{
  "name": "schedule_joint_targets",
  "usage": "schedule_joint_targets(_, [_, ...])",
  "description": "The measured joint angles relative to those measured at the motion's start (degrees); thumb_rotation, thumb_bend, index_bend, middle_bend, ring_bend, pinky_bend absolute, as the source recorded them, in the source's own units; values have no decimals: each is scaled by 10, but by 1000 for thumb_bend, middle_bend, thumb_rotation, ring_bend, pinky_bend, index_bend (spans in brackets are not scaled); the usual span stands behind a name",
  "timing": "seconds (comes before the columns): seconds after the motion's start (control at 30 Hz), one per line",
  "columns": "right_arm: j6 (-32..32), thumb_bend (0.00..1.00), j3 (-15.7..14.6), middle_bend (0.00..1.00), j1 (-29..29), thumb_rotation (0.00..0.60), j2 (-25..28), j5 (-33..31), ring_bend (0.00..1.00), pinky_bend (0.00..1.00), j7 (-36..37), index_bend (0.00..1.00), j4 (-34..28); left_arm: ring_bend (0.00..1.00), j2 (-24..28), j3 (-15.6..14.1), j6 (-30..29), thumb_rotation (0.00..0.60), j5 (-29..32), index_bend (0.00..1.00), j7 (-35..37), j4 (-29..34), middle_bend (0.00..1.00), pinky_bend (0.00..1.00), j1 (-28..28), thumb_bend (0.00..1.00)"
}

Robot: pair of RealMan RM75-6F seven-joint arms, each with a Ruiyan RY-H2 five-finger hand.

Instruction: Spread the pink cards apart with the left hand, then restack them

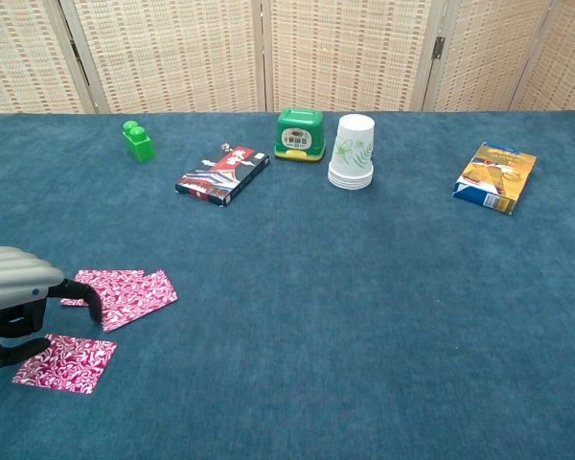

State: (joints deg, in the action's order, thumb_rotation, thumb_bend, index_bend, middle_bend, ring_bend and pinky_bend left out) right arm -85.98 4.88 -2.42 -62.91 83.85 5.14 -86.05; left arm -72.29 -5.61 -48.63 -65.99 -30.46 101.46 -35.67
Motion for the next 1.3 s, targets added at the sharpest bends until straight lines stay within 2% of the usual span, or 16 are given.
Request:
schedule_joint_targets(0.17, [2,220,0,219,-1,600,0,0,197,185,2,122,2,930,5,5,-14,600,-8,266,7,7,995,1000,1,539])
schedule_joint_targets(0.43, [6,221,-1,219,-2,600,-2,1,197,185,4,123,5,929,11,4,-22,600,18,265,9,-8,995,1000,6,538])
schedule_joint_targets(1.3, [1,221,-1,219,3,600,1,-2,197,185,-1,122,-1,929,-25,13,-9,600,41,265,8,-43,995,1000,-9,538])
